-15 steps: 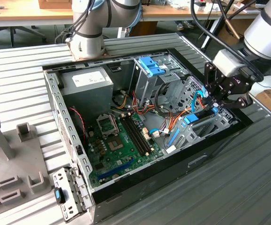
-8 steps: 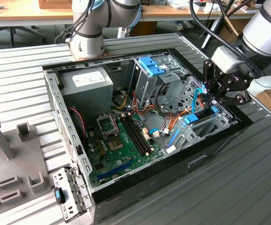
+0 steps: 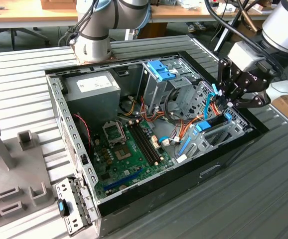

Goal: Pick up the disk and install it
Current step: 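Insert the first disk wire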

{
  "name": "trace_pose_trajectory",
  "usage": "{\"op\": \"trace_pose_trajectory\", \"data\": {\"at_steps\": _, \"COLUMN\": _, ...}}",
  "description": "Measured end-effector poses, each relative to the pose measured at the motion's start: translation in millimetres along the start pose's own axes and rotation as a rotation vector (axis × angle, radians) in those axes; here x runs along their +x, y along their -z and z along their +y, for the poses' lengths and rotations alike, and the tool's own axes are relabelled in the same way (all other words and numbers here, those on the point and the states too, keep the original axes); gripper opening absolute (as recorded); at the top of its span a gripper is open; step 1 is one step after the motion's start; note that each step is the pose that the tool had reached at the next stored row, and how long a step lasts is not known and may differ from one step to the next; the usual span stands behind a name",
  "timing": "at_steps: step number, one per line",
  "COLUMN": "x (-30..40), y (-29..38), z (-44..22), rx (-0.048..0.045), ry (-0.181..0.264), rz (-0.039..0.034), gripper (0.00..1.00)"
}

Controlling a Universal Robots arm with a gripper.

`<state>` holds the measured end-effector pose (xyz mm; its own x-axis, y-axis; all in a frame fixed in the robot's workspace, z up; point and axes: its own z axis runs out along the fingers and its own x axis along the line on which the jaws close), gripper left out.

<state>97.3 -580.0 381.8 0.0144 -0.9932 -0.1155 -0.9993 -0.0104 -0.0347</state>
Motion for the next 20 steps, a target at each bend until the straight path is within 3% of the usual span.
{"op": "trace_pose_trajectory", "data": {"at_steps": 5, "x": -3.2, "y": 6.4, "z": -0.3, "rx": 0.0000, "ry": 0.000, "rz": 0.0001, "gripper": 0.21}}
{"op": "trace_pose_trajectory", "data": {"at_steps": 8, "x": -3.1, "y": 6.2, "z": -0.2, "rx": 0.0000, "ry": 0.000, "rz": -0.0002, "gripper": 0.21}}
{"op": "trace_pose_trajectory", "data": {"at_steps": 14, "x": -1.6, "y": -7.2, "z": -0.7, "rx": 0.0000, "ry": 0.000, "rz": -0.0020, "gripper": 0.21}}
{"op": "trace_pose_trajectory", "data": {"at_steps": 16, "x": -1.7, "y": -7.3, "z": -1.5, "rx": 0.0000, "ry": 0.000, "rz": -0.0017, "gripper": 0.21}}
{"op": "trace_pose_trajectory", "data": {"at_steps": 20, "x": -1.4, "y": -8.4, "z": -16.2, "rx": -0.0045, "ry": -0.001, "rz": -0.0010, "gripper": 0.21}}
